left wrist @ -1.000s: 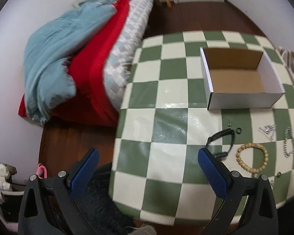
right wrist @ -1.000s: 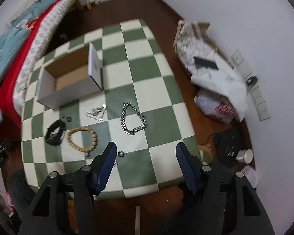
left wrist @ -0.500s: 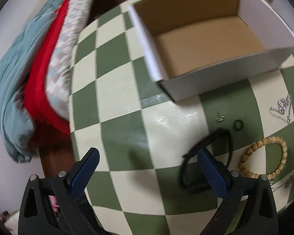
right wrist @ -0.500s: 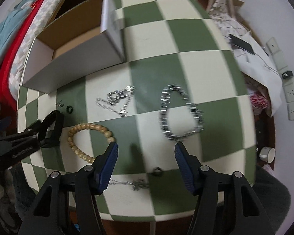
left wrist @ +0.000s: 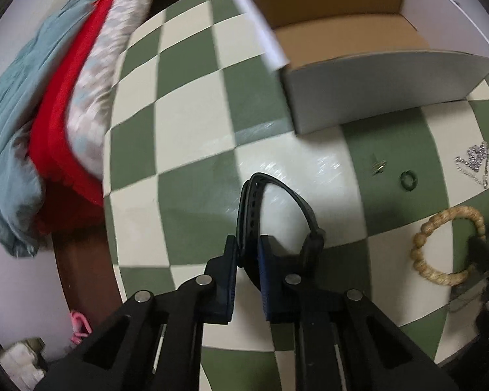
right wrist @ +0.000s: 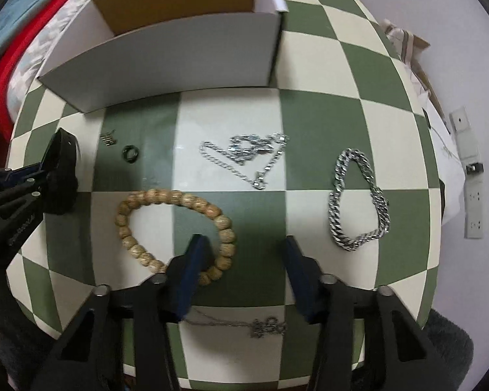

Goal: Organize jewelry
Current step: 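Grasp the black watch band with the left tool while the right tool grasps the wooden bead bracelet, then carry both items into the white box and open both tools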

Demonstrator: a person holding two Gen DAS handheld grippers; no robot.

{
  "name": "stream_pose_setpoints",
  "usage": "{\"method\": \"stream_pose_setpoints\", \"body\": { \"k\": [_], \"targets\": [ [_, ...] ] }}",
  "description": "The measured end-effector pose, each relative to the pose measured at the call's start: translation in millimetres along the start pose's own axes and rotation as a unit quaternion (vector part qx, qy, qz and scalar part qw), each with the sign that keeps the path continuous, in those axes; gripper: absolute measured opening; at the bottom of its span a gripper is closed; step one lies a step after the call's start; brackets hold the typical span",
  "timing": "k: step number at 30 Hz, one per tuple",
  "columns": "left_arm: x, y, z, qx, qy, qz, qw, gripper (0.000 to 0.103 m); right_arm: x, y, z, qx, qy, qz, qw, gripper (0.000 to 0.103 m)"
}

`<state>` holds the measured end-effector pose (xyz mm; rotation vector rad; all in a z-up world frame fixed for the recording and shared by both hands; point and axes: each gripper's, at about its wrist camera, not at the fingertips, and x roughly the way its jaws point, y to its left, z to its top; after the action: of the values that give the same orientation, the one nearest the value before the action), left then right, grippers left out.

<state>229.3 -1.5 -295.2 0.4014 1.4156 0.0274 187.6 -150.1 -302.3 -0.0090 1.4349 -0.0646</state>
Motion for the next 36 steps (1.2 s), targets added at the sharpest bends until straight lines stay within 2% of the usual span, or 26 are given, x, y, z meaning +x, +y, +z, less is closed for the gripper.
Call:
{"method": "stream_pose_setpoints", "body": {
  "k": [1,2,3,12,25,32,36],
  "targets": [
    [1,3,-3,-0.008,0.001,0.002,1.0000,0.010,-1,4,-1,-0.004,-0.002,-0.001,1.000,0.030],
    [1,5,-7,-0.014,0.001,0.002,0.9999,0.010,-2,7,-2,-0.008,-0.003,-0.005,1.000,0.015],
    [1,8,-10,-0.022,0.001,0.001,0.9998,0.010,-3,9,-4,-0.010,-0.001,-0.011,1.000,0.010],
    [-18,11,-19,-0.056,-0.029,0.004,0.9980,0.004,-11,0,-21,-0.004,-0.005,-0.033,0.999,0.010],
    [-80,18,-26,-0.088,-0.094,-0.017,0.9915,0.004,-83,-2,-34,0.013,-0.099,-0.042,0.994,0.009],
    [-113,22,-22,-0.099,-0.127,-0.031,0.9865,0.004,-103,-35,-1,0.016,-0.131,-0.034,0.991,0.009],
    [-136,27,-12,-0.108,-0.151,-0.040,0.9818,0.004,-124,-39,14,0.018,-0.156,-0.030,0.987,0.009]
  ]
}}
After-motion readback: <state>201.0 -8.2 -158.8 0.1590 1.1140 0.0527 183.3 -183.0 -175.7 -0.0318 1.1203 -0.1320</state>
